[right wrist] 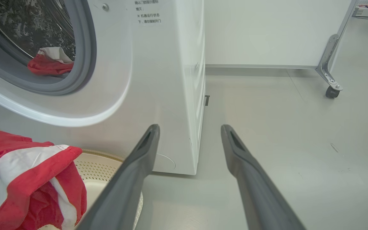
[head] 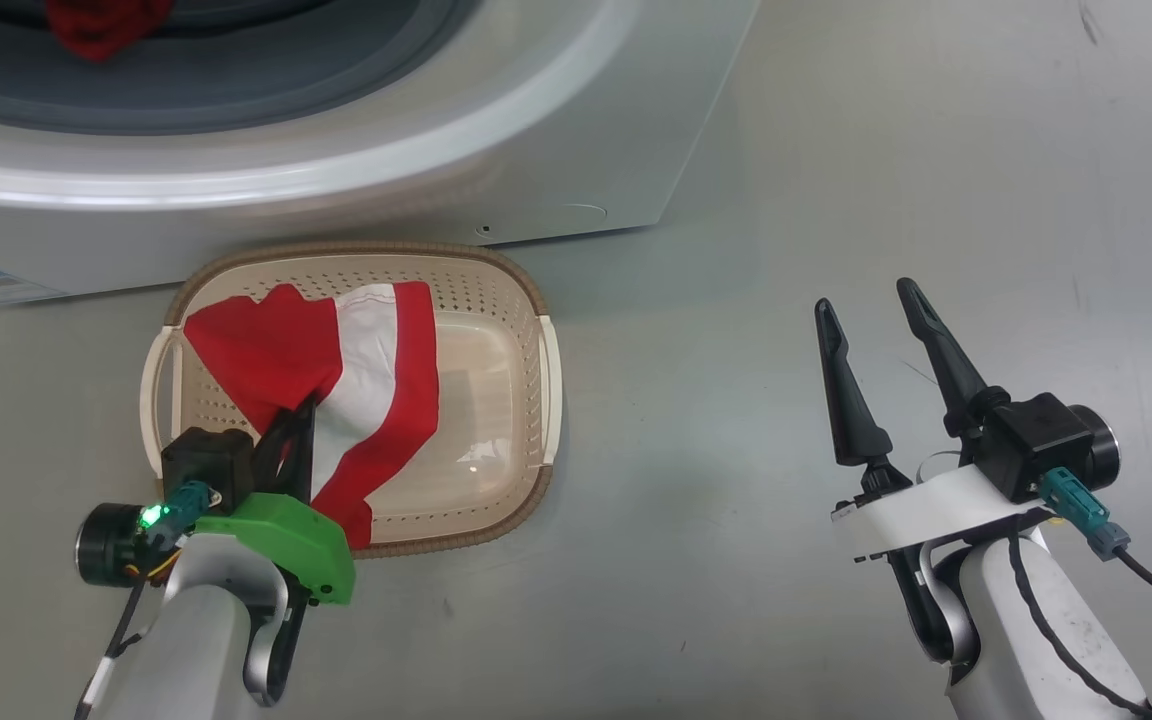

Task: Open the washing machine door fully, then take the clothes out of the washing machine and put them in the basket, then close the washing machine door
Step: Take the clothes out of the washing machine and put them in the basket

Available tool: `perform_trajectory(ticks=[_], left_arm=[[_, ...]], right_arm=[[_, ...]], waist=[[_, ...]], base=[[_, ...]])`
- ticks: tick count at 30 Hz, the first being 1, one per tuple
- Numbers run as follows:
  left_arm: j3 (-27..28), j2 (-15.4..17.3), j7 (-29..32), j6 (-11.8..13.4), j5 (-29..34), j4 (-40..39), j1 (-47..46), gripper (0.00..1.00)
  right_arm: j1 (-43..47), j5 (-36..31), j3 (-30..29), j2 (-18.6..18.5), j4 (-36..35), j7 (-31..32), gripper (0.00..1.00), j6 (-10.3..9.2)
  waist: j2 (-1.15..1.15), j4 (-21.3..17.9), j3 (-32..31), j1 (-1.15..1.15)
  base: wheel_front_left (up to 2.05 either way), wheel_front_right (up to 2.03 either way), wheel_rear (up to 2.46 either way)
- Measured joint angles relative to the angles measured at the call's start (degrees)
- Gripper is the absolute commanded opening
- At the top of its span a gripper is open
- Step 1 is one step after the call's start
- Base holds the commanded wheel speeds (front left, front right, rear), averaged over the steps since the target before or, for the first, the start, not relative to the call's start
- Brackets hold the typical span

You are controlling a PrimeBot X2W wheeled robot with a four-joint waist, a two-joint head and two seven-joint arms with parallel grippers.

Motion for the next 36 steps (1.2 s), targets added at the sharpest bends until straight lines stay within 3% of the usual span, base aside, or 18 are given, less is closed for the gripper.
perform_trajectory(ticks=[12, 20, 21, 22, 23, 36], left_arm=[[0.97, 0.44, 6.2, 0.08, -0.49, 10.67, -9.48, 0.0], [2.46, -0.07, 10.25, 0.66, -2.61, 20.78, -11.05, 0.0], [2.42, -0.25, 10.95, 0.66, -2.77, 21.91, -11.31, 0.1], [2.45, -0.49, 11.32, 0.67, -2.93, 22.85, -11.57, 0.59], [2.52, -0.76, 11.5, 0.91, -3.02, 23.52, -11.78, 1.0], [3.45, -0.99, 6.77, 1.53, -4.48, 27.46, -14.07, 1.0]], right_arm=[[-1.54, -0.04, 0.53, 0.3, -0.23, 0.0, 1.0, 0.57], [-2.74, -0.04, 0.7, 0.51, -0.19, 0.0, 1.0, 0.87], [-2.74, -0.04, 0.56, 0.53, -0.2, -0.01, 1.0, 0.87], [-2.74, -0.04, 0.46, 0.53, -0.19, 0.0, 1.0, 0.85], [-2.74, -0.04, 0.43, 0.53, -0.18, 0.0, 1.0, 0.85], [-2.75, 0.11, -0.37, 0.82, 1.08, 0.0, 1.0, 0.8]], waist=[[0.0, -2.53, 2.36, 0.0], [0.0, -4.86, 3.78, 0.0], [0.0, -5.08, 3.91, 0.0], [0.0, -5.23, 4.04, 0.0], [0.0, -5.35, 4.14, 0.0], [0.0, -5.31, 2.59, 0.0]], base=[[0.0, 0.0, 0.0], [0.0, 0.0, 0.0], [0.0, 0.0, 0.0], [0.0, 0.0, 0.0], [0.0, 0.0, 0.0], [0.0, 0.0, 0.0]])
